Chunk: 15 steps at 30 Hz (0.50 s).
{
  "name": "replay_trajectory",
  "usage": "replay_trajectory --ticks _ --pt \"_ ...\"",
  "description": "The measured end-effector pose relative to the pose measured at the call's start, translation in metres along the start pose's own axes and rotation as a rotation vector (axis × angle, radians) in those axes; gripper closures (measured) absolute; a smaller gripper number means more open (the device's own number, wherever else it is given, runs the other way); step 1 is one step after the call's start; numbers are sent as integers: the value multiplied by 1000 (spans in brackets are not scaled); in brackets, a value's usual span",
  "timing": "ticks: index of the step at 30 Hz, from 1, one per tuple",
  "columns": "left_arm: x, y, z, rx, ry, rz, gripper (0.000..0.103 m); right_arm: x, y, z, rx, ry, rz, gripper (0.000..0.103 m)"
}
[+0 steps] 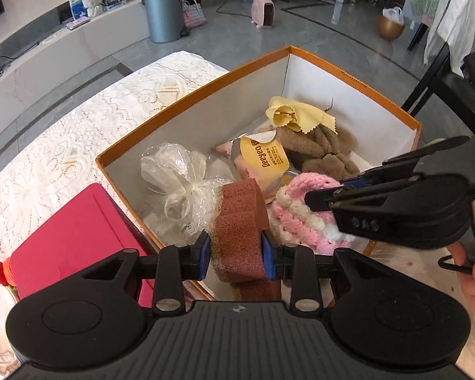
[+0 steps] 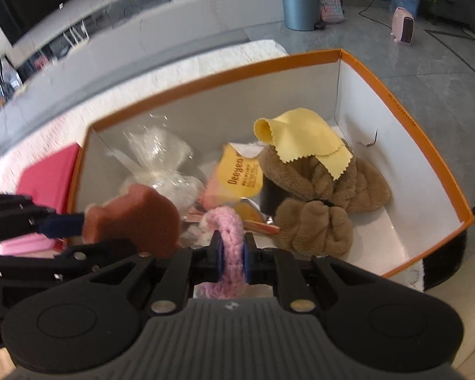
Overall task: Organize soft objects
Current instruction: 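Lower both items into the box and open both tools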
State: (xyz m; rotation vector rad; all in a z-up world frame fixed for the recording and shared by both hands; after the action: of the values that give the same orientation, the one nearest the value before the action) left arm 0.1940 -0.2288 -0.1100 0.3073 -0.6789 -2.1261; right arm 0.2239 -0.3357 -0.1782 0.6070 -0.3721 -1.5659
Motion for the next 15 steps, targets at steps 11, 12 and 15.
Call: replay_trajectory --ticks 11,12,15 --pt "11 12 -10 -59 168 -209 52 -6 4 -12 -63 -118 164 83" --pt "12 11 -9 -52 177 -228 51 -7 5 -10 -60 -124 174 81" --pt "16 8 -10 -32 268 -328 45 -8 6 -3 -51 -140 195 61"
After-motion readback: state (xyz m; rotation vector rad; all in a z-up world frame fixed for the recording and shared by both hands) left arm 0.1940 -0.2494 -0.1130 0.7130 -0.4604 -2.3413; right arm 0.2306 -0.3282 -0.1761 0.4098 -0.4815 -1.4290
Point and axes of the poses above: each gripper's, at about its wrist camera, not at the fingertips, and z roughly against the way its jaws point, x to its right, y to its top, the point moved 5 cm from there along -z, roughly the way its jaws point, and after that the axes turned 5 degrees about x, right-handed, at the moved point
